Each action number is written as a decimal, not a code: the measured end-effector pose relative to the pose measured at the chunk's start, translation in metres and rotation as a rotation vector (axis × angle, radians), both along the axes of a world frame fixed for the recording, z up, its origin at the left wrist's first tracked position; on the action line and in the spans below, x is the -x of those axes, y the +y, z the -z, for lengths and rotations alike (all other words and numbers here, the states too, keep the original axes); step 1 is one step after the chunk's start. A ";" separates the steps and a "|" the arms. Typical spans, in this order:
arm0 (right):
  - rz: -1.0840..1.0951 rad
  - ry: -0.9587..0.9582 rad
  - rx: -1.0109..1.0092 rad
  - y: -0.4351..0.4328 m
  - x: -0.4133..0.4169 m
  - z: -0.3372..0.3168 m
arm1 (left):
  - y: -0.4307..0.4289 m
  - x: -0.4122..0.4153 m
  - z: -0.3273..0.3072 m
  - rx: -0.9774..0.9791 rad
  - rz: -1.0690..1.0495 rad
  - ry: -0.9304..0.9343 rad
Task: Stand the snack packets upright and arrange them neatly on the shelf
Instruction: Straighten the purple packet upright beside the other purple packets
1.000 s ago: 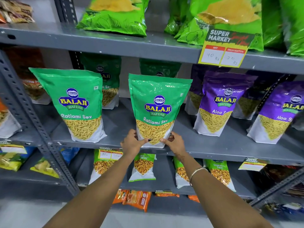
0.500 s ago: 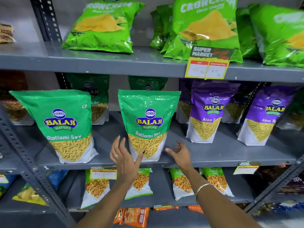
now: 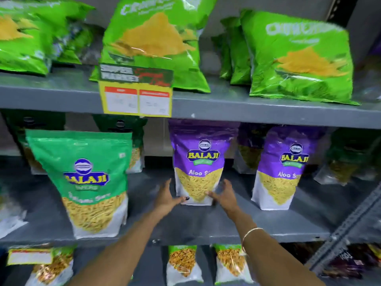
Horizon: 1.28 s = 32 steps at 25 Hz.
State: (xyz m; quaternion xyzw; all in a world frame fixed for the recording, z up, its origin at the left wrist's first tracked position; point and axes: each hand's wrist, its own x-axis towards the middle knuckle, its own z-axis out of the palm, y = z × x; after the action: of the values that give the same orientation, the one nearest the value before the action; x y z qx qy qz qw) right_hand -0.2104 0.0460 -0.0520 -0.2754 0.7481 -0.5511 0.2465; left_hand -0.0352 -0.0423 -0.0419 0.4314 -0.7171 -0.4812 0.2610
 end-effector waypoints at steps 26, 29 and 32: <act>-0.351 -0.093 -0.018 0.090 -0.019 -0.012 | 0.081 -0.016 -0.007 -0.079 -0.087 -0.137; -0.356 -0.089 -0.023 0.089 -0.019 -0.011 | 0.084 -0.015 -0.009 -0.070 -0.097 -0.146; -0.341 -0.075 -0.050 0.091 -0.021 -0.015 | 0.087 -0.016 -0.009 -0.060 -0.072 -0.178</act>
State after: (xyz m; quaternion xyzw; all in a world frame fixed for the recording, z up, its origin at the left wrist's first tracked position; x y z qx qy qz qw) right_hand -0.1892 0.1368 -0.0369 -0.3714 0.6944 -0.4923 0.3708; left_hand -0.0193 0.0447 -0.0326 0.5058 -0.7067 -0.4522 0.2004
